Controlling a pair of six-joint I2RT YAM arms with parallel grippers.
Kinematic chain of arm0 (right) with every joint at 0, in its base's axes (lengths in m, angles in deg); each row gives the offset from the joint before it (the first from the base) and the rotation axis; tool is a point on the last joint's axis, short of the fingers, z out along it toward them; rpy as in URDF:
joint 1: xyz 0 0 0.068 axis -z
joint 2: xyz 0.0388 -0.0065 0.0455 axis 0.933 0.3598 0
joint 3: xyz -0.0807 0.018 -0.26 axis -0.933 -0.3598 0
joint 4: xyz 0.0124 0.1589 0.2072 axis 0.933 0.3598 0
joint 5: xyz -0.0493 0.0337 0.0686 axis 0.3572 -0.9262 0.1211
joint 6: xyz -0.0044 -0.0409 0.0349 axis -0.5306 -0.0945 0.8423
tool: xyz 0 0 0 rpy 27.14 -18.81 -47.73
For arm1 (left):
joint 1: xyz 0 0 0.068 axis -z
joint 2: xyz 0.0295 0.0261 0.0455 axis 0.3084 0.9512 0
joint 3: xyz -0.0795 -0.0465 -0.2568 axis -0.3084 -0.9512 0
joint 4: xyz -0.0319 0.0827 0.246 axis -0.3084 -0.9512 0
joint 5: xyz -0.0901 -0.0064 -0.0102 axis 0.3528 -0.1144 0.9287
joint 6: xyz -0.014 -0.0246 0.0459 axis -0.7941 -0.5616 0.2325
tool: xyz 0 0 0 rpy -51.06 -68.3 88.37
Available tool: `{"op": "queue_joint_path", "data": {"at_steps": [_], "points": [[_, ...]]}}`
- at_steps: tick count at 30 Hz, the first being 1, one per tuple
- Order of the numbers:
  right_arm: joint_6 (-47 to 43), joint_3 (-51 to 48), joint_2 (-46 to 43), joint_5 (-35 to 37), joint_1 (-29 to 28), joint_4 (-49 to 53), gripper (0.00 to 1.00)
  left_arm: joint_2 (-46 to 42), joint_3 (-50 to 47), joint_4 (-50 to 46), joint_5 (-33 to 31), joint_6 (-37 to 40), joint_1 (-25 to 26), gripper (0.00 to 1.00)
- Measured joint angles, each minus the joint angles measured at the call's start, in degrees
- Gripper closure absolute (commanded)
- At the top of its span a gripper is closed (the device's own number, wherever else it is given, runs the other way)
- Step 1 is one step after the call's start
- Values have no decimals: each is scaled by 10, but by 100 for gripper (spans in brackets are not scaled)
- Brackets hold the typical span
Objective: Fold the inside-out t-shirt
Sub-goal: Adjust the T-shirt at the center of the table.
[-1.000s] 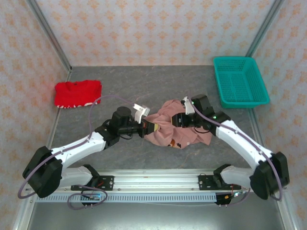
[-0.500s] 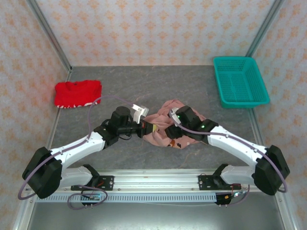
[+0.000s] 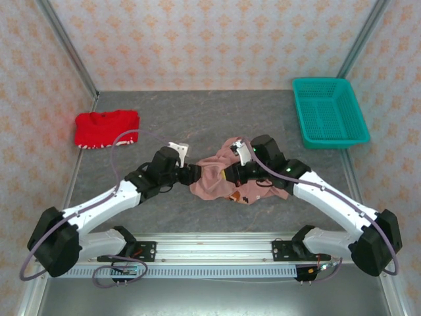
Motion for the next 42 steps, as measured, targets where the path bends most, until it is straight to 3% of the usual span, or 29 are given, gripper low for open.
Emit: {"op": "queue_joint_path", "data": {"at_steps": [3,7,9,11,16,19,22,25,27,32,35,39,42], "points": [[34,1,21,-39,10,-21,100,-59,0,-27,-25,1,44,46],[51,1,42,-61,24,-29,100,-98,0,-33,-24,12,86,71],[57,1,44,-66,29,-30,100,-82,1,-32,-13,16,90,77],[61,1,44,-69,32,-31,100,-45,9,-31,-7,17,90,78],[61,1,43,-69,32,-33,100,59,38,-16,2,25,90,58],[61,1,39,-69,32,-34,100,105,60,4,2,27,89,58],[61,-5,33,-69,33,-36,100,146,77,36,2,24,81,69],[58,-16,22,-64,37,-36,100,185,86,79,10,15,59,89],[52,-22,11,-59,40,-31,100,201,86,105,29,10,42,100],[32,-21,-1,-1,47,5,100,183,80,150,125,12,17,100],[25,-17,-1,62,47,33,98,115,50,167,205,12,11,100],[12,-4,0,117,47,56,90,18,23,170,289,10,12,100],[3,12,1,148,46,69,73,-25,16,165,330,11,11,100]]}}
